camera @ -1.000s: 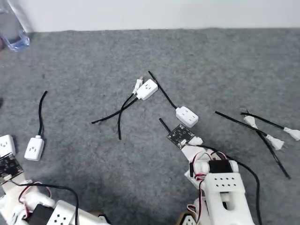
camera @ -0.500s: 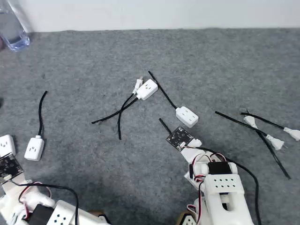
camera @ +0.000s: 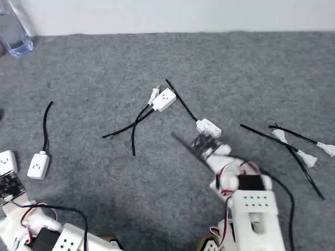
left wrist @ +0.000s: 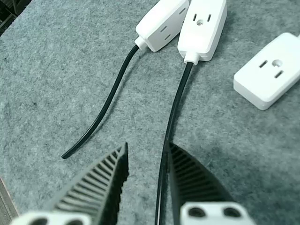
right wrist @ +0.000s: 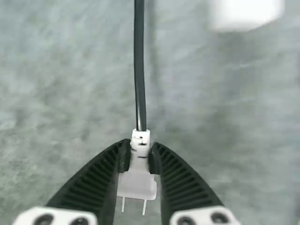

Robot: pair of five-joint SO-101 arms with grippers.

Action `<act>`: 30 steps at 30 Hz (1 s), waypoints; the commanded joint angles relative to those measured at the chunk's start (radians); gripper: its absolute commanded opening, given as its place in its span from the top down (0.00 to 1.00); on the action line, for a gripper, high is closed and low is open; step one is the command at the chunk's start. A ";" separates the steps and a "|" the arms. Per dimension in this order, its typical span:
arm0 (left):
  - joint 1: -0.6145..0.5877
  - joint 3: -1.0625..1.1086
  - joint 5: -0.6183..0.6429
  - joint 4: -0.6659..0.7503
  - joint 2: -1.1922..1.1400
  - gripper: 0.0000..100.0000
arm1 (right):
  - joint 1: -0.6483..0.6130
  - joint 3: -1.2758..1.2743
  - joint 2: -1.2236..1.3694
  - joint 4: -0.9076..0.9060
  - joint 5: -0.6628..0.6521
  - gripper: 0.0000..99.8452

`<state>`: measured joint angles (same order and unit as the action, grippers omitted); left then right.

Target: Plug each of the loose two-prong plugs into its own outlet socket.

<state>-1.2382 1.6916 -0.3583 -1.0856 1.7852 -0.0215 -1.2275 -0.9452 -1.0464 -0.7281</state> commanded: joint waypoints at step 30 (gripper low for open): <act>0.002 -0.007 -0.005 -0.008 -0.006 0.88 | 0.621 1.287 1.150 -0.081 -0.304 0.99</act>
<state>-1.2382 1.6916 -0.3583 -1.0856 1.7852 0.5616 -0.0614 0.1120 -1.1170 -1.0012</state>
